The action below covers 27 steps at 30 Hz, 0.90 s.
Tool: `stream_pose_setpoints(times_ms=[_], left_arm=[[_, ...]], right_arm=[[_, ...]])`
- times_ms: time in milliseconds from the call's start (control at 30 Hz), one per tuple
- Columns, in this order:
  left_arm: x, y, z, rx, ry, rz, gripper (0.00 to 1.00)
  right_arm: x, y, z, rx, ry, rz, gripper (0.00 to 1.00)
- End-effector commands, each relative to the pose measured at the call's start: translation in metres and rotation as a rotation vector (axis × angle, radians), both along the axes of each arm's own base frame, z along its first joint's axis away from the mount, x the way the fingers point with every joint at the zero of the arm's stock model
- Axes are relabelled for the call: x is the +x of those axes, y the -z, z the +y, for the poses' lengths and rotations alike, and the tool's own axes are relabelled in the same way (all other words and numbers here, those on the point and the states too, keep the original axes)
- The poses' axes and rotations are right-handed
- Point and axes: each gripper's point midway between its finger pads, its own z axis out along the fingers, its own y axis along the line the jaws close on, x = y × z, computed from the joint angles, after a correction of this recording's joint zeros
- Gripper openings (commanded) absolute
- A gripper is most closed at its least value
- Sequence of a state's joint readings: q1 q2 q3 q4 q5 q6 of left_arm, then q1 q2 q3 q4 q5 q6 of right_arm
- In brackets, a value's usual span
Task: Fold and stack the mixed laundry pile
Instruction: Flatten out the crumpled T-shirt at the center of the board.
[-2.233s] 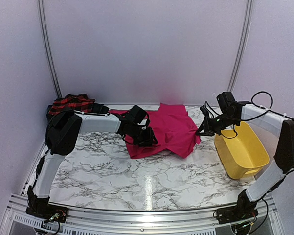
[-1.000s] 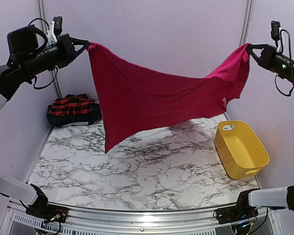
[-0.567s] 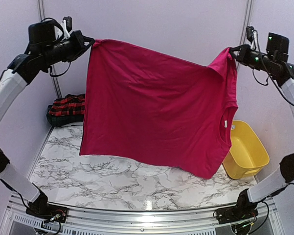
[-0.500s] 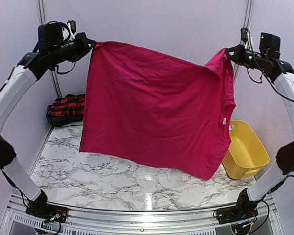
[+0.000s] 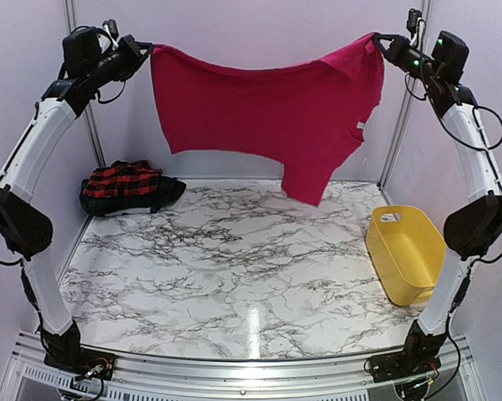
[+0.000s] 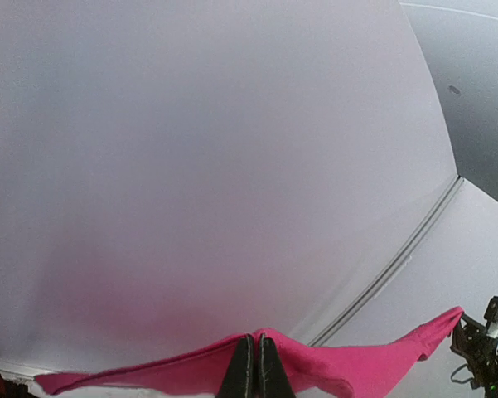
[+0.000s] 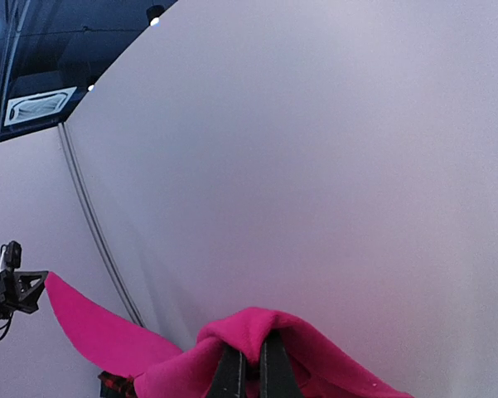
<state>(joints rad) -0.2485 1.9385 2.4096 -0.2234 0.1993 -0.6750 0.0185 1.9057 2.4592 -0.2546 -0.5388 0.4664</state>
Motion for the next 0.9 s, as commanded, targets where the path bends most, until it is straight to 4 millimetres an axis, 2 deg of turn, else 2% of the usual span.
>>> stream_pose_setpoints(times_ms=[0, 67, 133, 167, 200, 233, 267, 300, 400, 500, 567, 767, 867], left_arm=[[-0.031, 0.008, -0.007, 0.08, 0.073, -0.056, 0.0], [-0.029, 0.059, -0.012, 0.131, 0.099, 0.028, 0.0], [-0.035, 0.108, -0.011, 0.171, 0.11, 0.105, 0.0], [-0.038, 0.151, -0.01, 0.199, 0.116, 0.18, 0.0], [-0.043, 0.18, -0.009, 0.222, 0.118, 0.232, 0.0], [-0.05, 0.206, -0.008, 0.244, 0.126, 0.277, 0.0], [-0.058, 0.235, -0.007, 0.26, 0.143, 0.333, 0.0], [-0.065, 0.256, -0.009, 0.27, 0.167, 0.357, 0.0], [-0.092, 0.337, -0.011, 0.318, 0.239, 0.511, 0.0], [-0.121, 0.402, -0.002, 0.39, 0.262, 0.659, 0.0], [-0.14, 0.428, 0.005, 0.425, 0.265, 0.731, 0.0], [-0.189, 0.468, 0.024, 0.491, 0.263, 0.889, 0.0], [-0.217, 0.482, 0.032, 0.501, 0.27, 0.953, 0.0]], right_arm=[[-0.031, -0.001, 0.014, -0.053, -0.059, -0.056, 0.0], [-0.02, 0.057, 0.017, -0.086, -0.063, 0.069, 0.0], [-0.018, 0.12, 0.02, -0.117, -0.059, 0.199, 0.0], [-0.022, 0.15, 0.021, -0.124, -0.065, 0.265, 0.0], [-0.027, 0.183, 0.025, -0.127, -0.086, 0.34, 0.0], [-0.035, 0.228, 0.03, -0.138, -0.107, 0.438, 0.0], [-0.046, 0.253, 0.035, -0.152, -0.116, 0.491, 0.0], [-0.059, 0.282, 0.039, -0.166, -0.127, 0.557, 0.0], [-0.097, 0.346, 0.044, -0.213, -0.135, 0.711, 0.0], [-0.133, 0.395, 0.046, -0.258, -0.147, 0.85, 0.0], [-0.154, 0.42, 0.044, -0.287, -0.152, 0.93, 0.0], [-0.205, 0.468, 0.037, -0.351, -0.177, 1.129, 0.0], [-0.235, 0.486, 0.042, -0.367, -0.232, 1.224, 0.0]])
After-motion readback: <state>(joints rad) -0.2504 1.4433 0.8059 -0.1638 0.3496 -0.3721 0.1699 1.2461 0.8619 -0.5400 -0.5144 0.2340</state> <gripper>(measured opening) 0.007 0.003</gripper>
